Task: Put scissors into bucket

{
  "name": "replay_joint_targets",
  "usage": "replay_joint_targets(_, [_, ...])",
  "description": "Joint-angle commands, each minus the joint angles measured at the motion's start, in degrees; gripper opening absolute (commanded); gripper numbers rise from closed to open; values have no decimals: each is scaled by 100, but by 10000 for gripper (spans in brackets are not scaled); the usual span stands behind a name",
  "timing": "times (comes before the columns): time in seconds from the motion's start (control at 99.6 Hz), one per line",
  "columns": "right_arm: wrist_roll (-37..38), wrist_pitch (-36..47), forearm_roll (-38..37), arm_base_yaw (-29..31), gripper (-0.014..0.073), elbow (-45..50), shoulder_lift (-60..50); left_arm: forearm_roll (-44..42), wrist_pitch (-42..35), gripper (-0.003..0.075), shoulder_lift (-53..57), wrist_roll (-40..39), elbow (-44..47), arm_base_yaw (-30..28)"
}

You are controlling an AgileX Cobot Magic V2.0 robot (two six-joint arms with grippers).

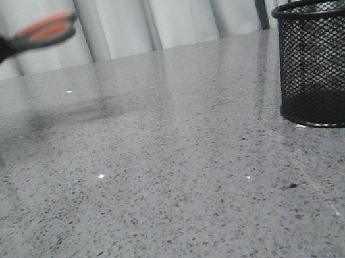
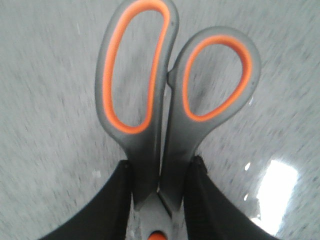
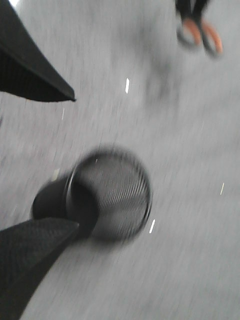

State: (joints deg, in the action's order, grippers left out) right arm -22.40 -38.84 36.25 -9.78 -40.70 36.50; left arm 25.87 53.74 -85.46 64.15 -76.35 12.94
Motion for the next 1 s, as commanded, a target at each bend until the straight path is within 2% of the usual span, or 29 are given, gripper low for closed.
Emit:
replay_joint_targets(0.0, [-1267, 590, 1789, -201, 448, -184, 43, 342, -403, -1, 595, -6, -189, 392])
replay_joint_targets(0.04, [-1789, 706, 2600, -293, 448, -184, 85, 342, -495, -1, 759, -6, -189, 596])
replay_joint_targets(0.11, [-2237, 891, 3419, -401, 449, -184, 153, 342, -651, -1, 1006, 7, -189, 938])
replay_joint_targets(0.241, [-2422, 889, 4106, -424, 449, -235, 420, 342, -950, -1, 1398, 7, -189, 1565])
replay_joint_targets(0.442, [-3181, 61, 5294, -440, 449, -625, 1111, 332, -1263, -1, 1688, 7, -189, 2358])
replay_joint_targets(0.593, [-3373, 26, 5337, -540, 449, -978, 1709, 332, -1405, -1, 1726, 7, -189, 2761])
replay_joint_targets(0.854, [-3384, 128, 5386, -830, 447, -1325, 2559, 332, -1571, -1, 1726, 7, -189, 2964])
replay_joint_targets(0.904, [-3384, 55, 5386, -869, 416, -1416, 2687, 332, -1571, -1, 1726, 7, -189, 2964])
replay_joint_targets(0.974, [-3384, -127, 5386, -907, 251, -1558, 2840, 332, -1579, -1, 1726, 7, -189, 2964])
replay_joint_targets(0.994, [-3397, -191, 5386, -917, 179, -1597, 2856, 332, -1594, -1, 1726, 7, -189, 2964])
